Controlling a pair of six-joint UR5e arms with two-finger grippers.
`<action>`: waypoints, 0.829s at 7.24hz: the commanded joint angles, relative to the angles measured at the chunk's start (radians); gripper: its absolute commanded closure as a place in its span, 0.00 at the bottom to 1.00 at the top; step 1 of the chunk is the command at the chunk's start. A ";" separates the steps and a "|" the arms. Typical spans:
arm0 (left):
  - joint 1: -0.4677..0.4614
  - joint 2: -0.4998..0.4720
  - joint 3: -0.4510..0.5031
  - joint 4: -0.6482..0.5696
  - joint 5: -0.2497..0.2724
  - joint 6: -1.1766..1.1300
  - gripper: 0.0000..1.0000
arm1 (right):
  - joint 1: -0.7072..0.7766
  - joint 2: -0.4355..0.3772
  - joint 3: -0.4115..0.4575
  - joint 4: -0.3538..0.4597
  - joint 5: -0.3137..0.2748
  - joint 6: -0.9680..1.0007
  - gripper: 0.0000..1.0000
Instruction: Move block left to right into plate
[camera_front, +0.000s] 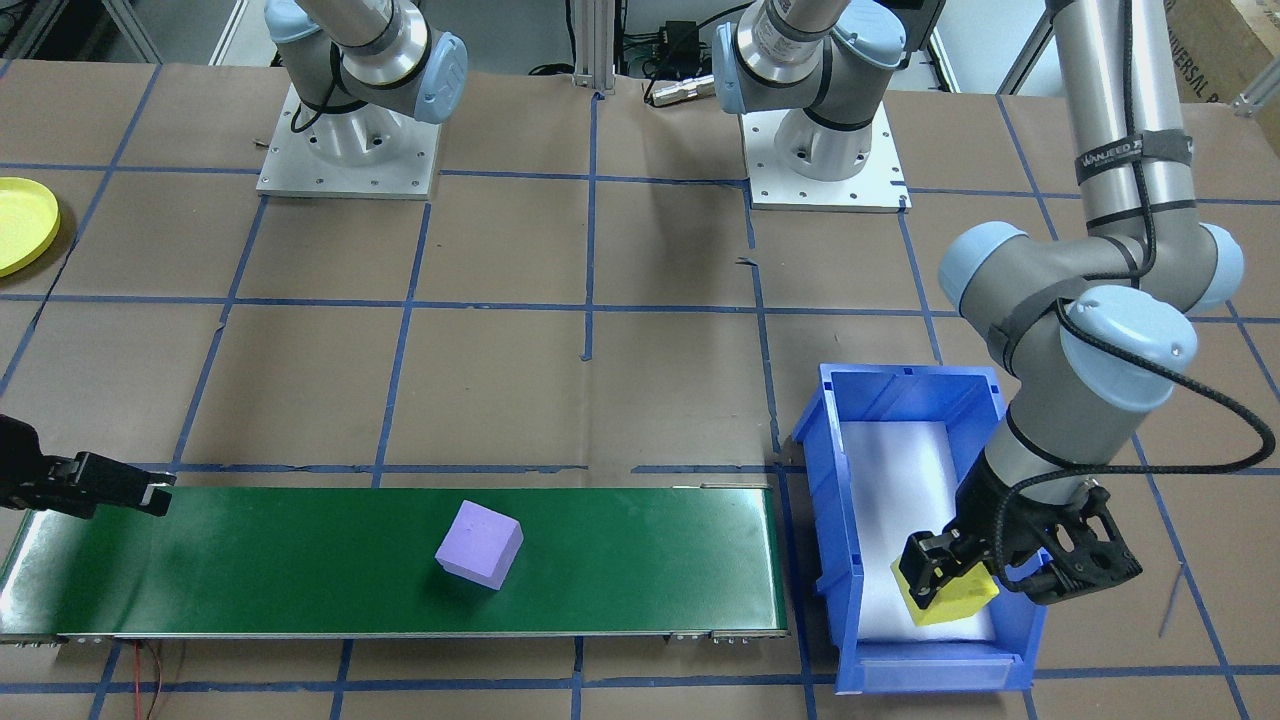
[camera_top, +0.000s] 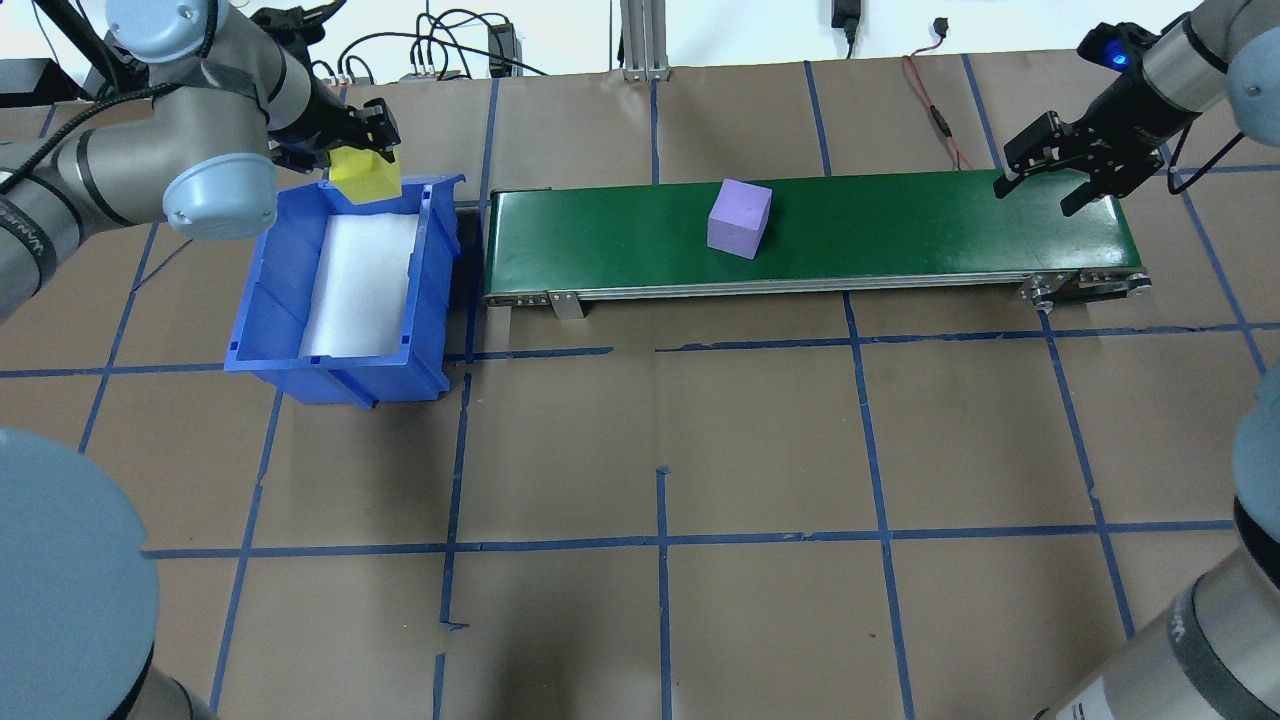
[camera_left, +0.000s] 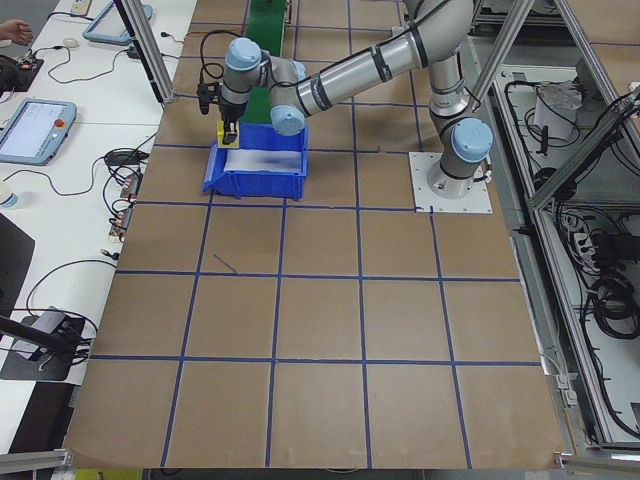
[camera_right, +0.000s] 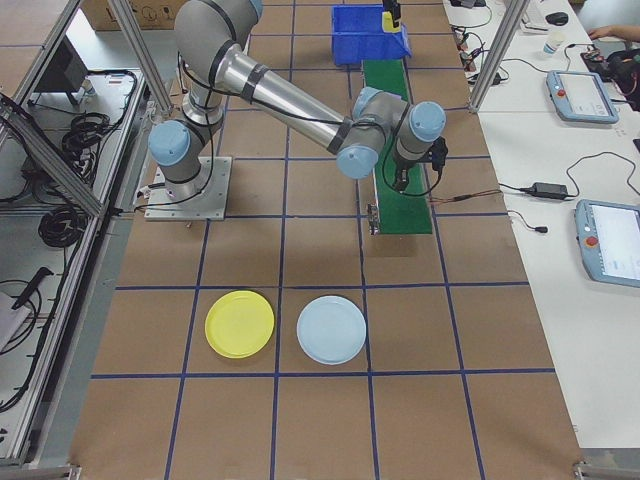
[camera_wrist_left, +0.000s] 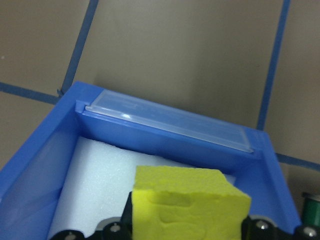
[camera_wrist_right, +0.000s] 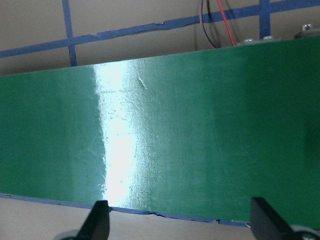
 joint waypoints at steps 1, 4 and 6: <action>-0.031 0.031 0.004 0.000 -0.001 -0.001 0.86 | -0.001 0.001 0.000 0.000 -0.002 0.072 0.00; -0.070 0.027 0.006 0.010 0.002 0.010 0.86 | -0.001 -0.001 0.008 -0.028 -0.003 0.074 0.00; -0.088 0.019 -0.011 0.007 0.002 0.000 0.86 | -0.001 -0.001 0.014 -0.033 -0.002 0.073 0.00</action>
